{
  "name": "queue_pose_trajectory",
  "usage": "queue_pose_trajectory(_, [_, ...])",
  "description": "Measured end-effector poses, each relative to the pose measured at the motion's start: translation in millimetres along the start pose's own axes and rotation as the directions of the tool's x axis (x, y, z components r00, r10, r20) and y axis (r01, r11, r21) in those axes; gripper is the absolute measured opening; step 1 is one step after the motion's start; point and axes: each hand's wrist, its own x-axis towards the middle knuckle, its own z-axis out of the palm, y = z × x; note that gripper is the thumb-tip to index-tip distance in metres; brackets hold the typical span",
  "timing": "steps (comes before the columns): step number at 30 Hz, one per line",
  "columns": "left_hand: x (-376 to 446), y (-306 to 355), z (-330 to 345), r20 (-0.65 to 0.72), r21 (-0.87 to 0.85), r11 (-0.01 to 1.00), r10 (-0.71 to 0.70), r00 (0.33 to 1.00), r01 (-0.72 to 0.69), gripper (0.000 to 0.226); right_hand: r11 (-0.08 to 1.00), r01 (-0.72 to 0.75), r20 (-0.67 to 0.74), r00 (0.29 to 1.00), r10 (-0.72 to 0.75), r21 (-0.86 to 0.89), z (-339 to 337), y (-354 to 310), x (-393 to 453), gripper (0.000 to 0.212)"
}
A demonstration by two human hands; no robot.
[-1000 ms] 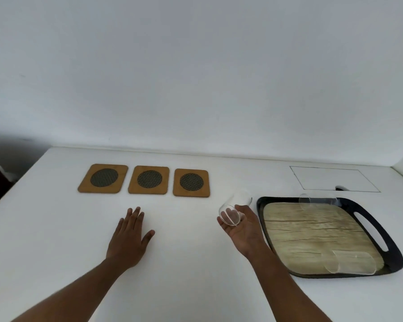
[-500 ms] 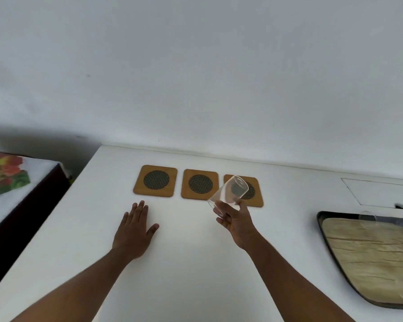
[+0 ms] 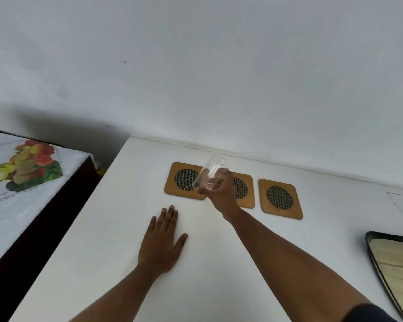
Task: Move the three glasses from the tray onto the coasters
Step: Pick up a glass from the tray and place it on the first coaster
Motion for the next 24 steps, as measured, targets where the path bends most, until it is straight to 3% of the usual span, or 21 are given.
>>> queue_pose_trajectory(6, [1,2,-3,0.003,-0.020,1.000,-0.018,1.000,0.018,0.075,0.969,0.128,-0.077,0.986,-0.147,-0.212,38,6,19,0.096])
queue_pose_trajectory(17, [2,4,-7,0.003,-0.058,0.998,-0.038,0.999,0.038,0.075,0.939,0.080,-0.012,0.996,-0.089,-0.335,66,13,49,0.072])
queue_pose_trajectory(24, [3,4,-6,0.013,-0.050,0.998,-0.041,0.999,0.042,0.075,0.927,0.068,-0.022,0.996,-0.082,-0.369,73,17,49,0.081])
